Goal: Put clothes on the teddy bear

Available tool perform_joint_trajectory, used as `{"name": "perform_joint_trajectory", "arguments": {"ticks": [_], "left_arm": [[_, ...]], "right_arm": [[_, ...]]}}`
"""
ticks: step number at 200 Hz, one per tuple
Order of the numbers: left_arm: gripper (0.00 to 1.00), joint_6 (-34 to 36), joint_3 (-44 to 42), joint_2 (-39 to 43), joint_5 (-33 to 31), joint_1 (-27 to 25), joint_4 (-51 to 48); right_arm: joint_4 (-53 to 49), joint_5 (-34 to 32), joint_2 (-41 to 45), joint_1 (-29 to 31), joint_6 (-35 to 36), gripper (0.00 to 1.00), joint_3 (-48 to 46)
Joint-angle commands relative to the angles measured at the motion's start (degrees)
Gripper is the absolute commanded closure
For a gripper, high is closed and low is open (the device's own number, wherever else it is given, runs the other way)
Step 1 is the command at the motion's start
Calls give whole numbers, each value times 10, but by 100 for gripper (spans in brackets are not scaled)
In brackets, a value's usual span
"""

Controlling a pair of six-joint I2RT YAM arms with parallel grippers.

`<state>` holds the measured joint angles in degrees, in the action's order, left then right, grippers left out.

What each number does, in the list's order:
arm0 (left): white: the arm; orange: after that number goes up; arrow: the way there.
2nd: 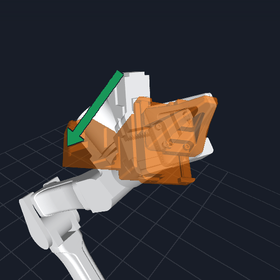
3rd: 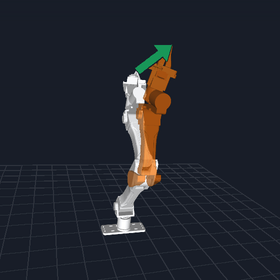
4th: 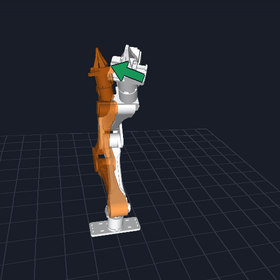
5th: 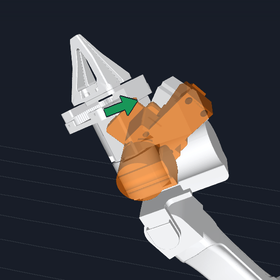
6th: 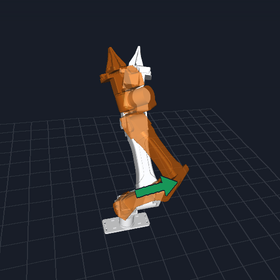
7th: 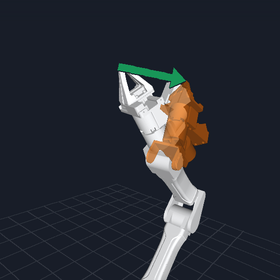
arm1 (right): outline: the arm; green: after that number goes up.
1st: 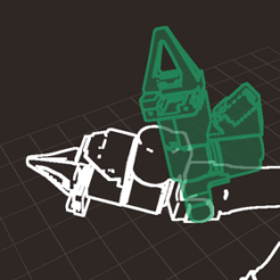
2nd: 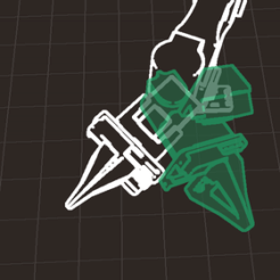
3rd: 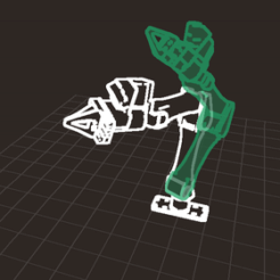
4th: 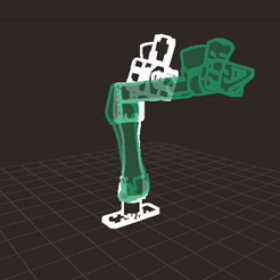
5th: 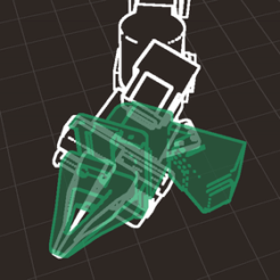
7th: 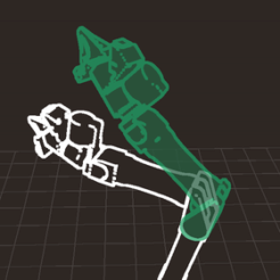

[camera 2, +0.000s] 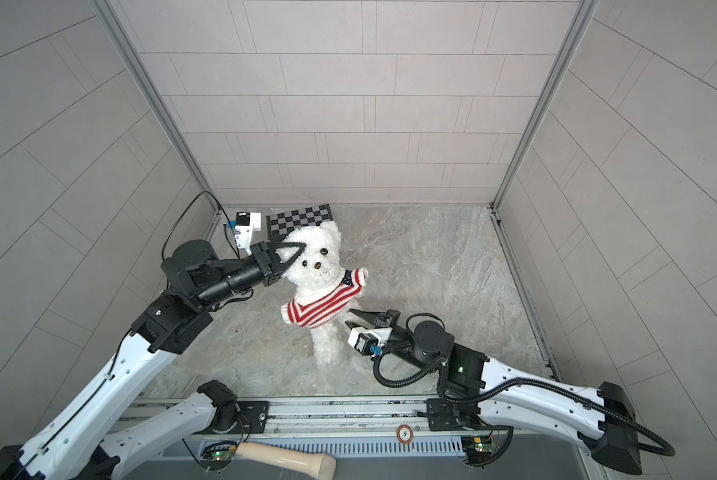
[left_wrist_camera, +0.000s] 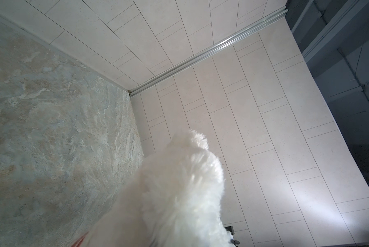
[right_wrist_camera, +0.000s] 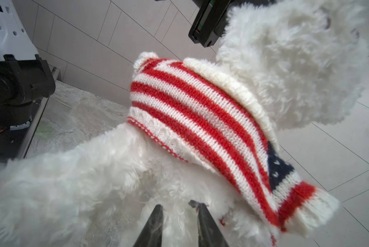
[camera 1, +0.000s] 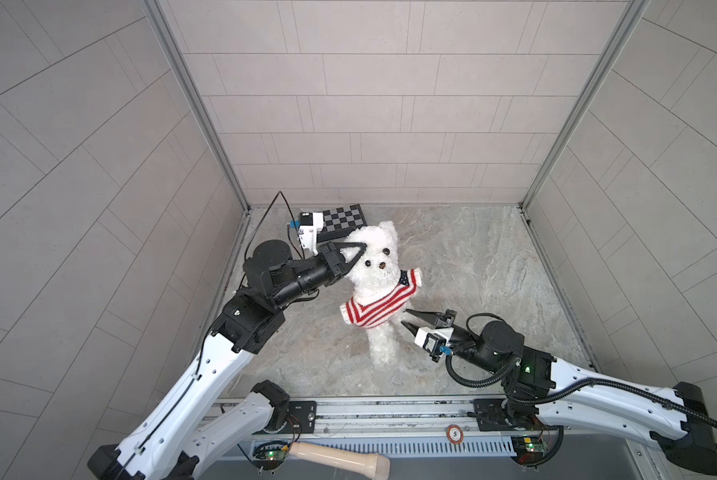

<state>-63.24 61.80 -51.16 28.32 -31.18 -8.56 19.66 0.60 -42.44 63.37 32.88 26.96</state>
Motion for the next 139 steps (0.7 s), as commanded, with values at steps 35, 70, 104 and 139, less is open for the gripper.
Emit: {"name": "perform_joint_trajectory", "arguments": {"ticks": [35, 70, 104, 139], "left_arm": [[100, -11, -7, 10, 11, 3, 39], [100, -12, -13, 12, 11, 3, 43], [100, -18, -14, 9, 13, 3, 50], [100, -21, -19, 8, 14, 3, 53]], "right_arm": [[95, -25, -29, 3, 34, 61, 18], [113, -46, -26, 3, 35, 61, 18], [124, -51, -36, 6, 45, 61, 23], [157, -54, -67, 9, 46, 62, 26]]}}
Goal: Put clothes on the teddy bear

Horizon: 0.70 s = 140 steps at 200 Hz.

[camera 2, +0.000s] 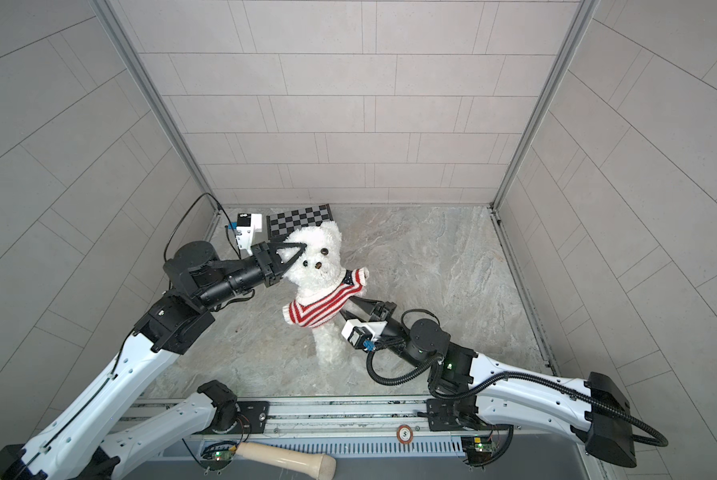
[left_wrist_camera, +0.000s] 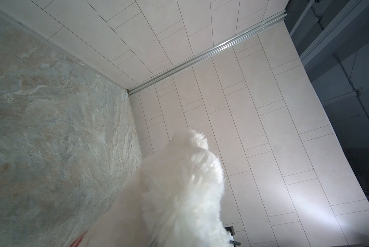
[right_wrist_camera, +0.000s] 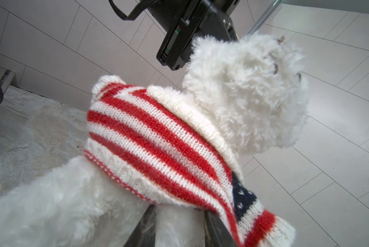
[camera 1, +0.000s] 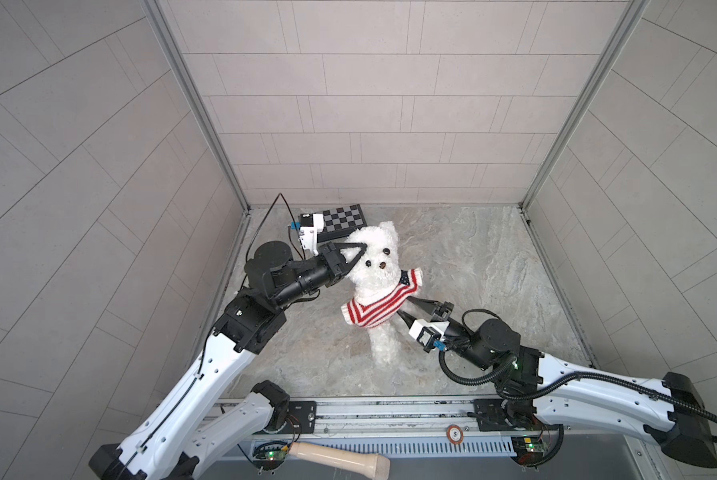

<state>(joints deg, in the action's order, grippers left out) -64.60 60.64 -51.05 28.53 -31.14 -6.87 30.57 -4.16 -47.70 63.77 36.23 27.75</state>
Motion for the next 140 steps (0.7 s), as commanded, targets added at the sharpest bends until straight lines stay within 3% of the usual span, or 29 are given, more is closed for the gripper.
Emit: {"name": "perform_joint_trajectory", "arguments": {"ticks": [1, 58, 108, 140], "left_arm": [[100, -7, -8, 7, 12, 3, 37], [100, -5, -15, -1, 9, 3, 37], [100, 11, -10, -20, 3, 3, 28], [100, 14, -10, -28, 3, 3, 30]], "right_arm": [[49, -7, -16, 5, 12, 62, 19], [82, 0, -48, 17, -5, 66, 26], [78, -12, -69, 17, -55, 78, 35], [85, -25, -70, 17, -43, 95, 19]]}}
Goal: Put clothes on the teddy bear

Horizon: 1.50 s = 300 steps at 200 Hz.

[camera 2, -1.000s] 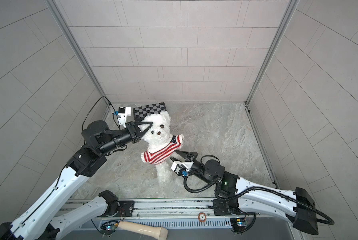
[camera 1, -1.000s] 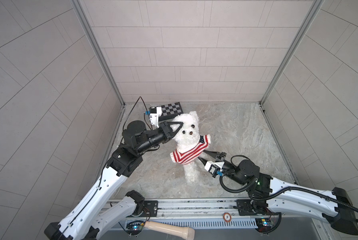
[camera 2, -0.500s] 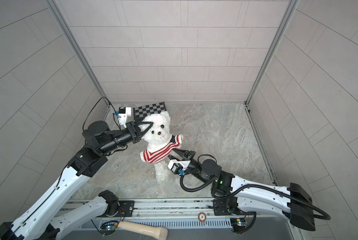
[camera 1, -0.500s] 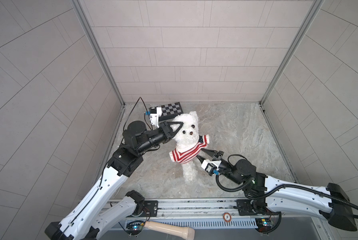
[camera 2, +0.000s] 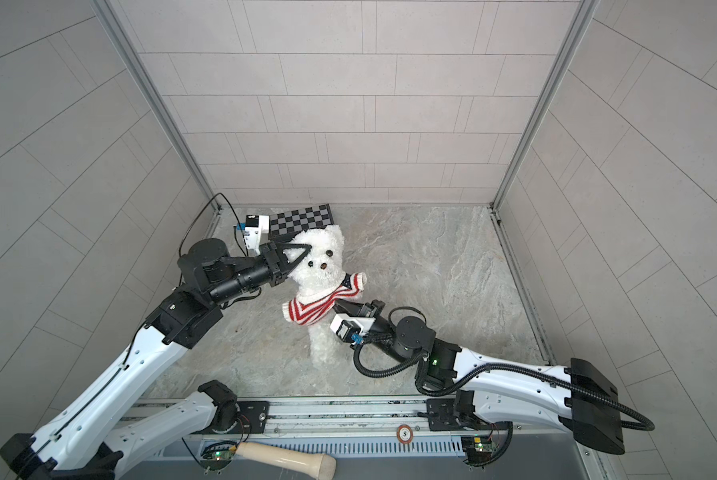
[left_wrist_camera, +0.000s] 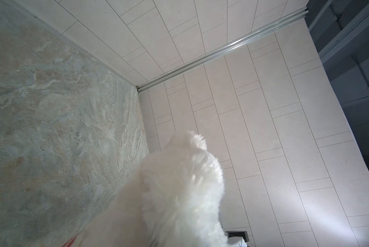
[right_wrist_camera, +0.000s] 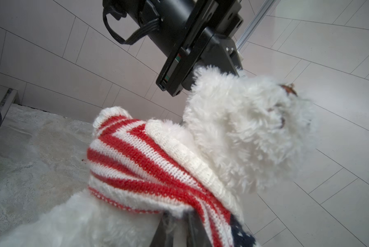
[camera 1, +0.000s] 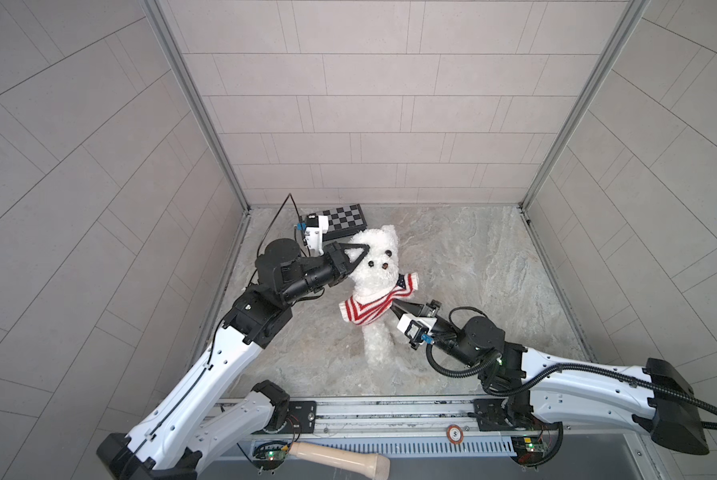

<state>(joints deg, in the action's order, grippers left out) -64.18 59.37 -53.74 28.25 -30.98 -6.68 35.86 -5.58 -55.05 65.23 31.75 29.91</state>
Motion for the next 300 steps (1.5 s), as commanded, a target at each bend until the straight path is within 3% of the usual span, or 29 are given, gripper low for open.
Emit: {"name": "perform_joint_trajectory", "arguments": {"ticks": [1, 14, 117, 181, 211, 249, 300], "left_arm": [[100, 10, 3, -1, 6, 2, 28], [100, 13, 3, -1, 6, 4, 28], [100, 48, 6, 12, 5, 18, 9], [100, 37, 7, 31, 39, 18, 51], [100, 35, 1, 46, 34, 18, 53], [100, 46, -8, 60, 37, 18, 48], [100, -3, -16, 52, 129, 39, 191]], "right_arm": [[33, -12, 4, 2, 2, 95, -3], [31, -25, 10, 2, 4, 100, -12], [-89, -91, 118, 3, -24, 100, -84], [-83, -171, 105, 2, -47, 100, -130], [-78, -154, 106, 3, -63, 100, -133], [-107, -98, 188, 13, -107, 100, -136], [-120, -48, 325, 9, -217, 61, -146]]}}
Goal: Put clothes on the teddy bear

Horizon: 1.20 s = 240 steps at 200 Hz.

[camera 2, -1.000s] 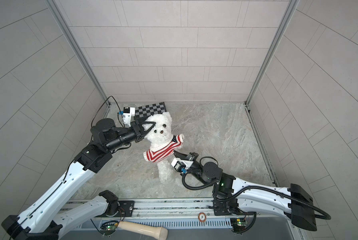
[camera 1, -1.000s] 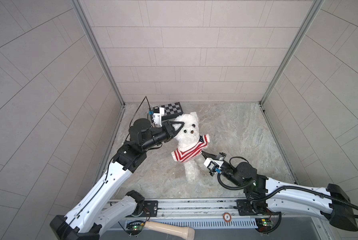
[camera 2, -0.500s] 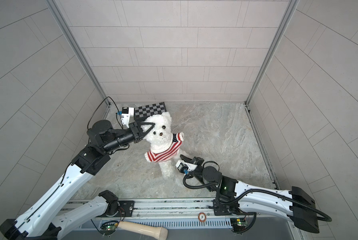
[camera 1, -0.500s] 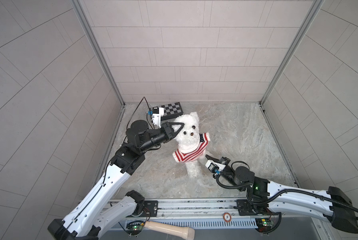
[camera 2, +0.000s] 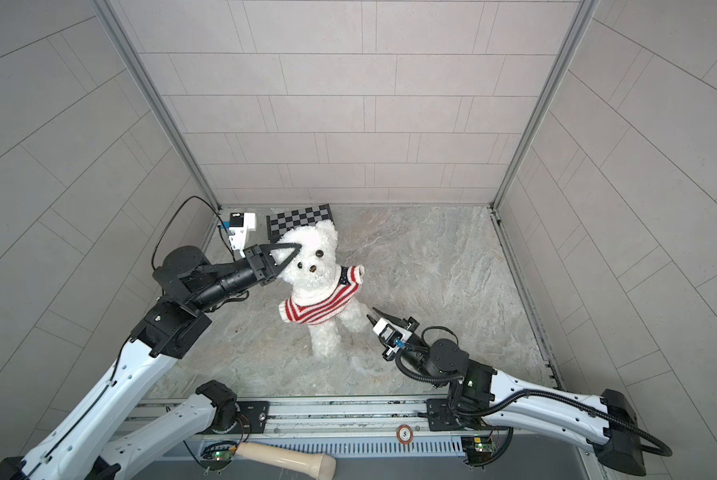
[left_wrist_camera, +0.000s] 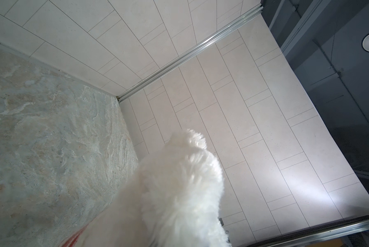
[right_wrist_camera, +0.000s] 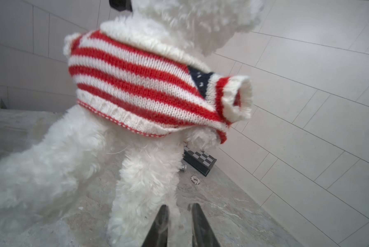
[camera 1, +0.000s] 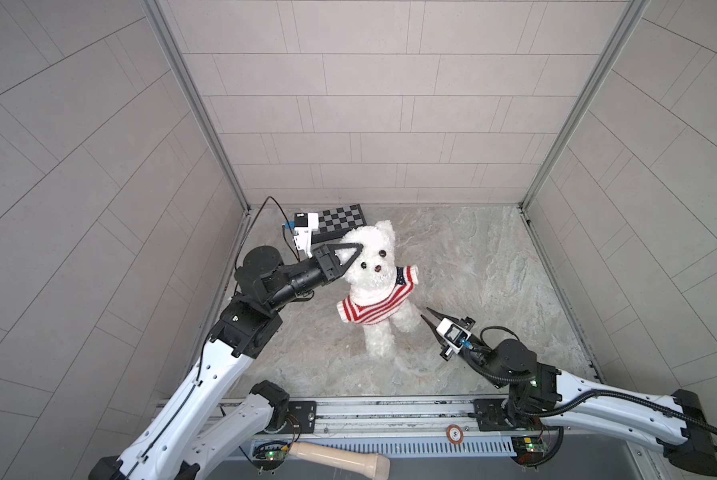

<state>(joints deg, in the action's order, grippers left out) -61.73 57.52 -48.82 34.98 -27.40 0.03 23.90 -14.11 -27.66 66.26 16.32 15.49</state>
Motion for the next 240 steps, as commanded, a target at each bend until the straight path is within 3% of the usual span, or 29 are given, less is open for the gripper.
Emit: {"name": "perform_joint_trajectory", "arguments": {"ticks": [1, 18, 47, 70, 137, 184, 240], "left_arm": [[100, -29, 3, 2, 64, 3, 127], [100, -38, 14, -2, 90, 4, 147], [100, -41, 32, -2, 140, 3, 164], [100, -22, 45, 4, 154, 3, 130], [100, -17, 44, 16, 164, 0, 109], [100, -11, 44, 17, 167, -9, 106], [100, 14, 40, 21, 161, -36, 86]], "right_arm": [[-1, 39, 53, -2, -64, 61, -2], [-25, 48, 67, -11, -70, 59, 9], [-9, 10, 65, -20, -52, 63, 14], [-1, 20, 46, -32, -27, 64, 29], [87, 85, -38, -42, -16, 66, 61], [139, 90, -86, -42, -19, 68, 75], [176, 81, -125, -43, -21, 83, 90]]}}
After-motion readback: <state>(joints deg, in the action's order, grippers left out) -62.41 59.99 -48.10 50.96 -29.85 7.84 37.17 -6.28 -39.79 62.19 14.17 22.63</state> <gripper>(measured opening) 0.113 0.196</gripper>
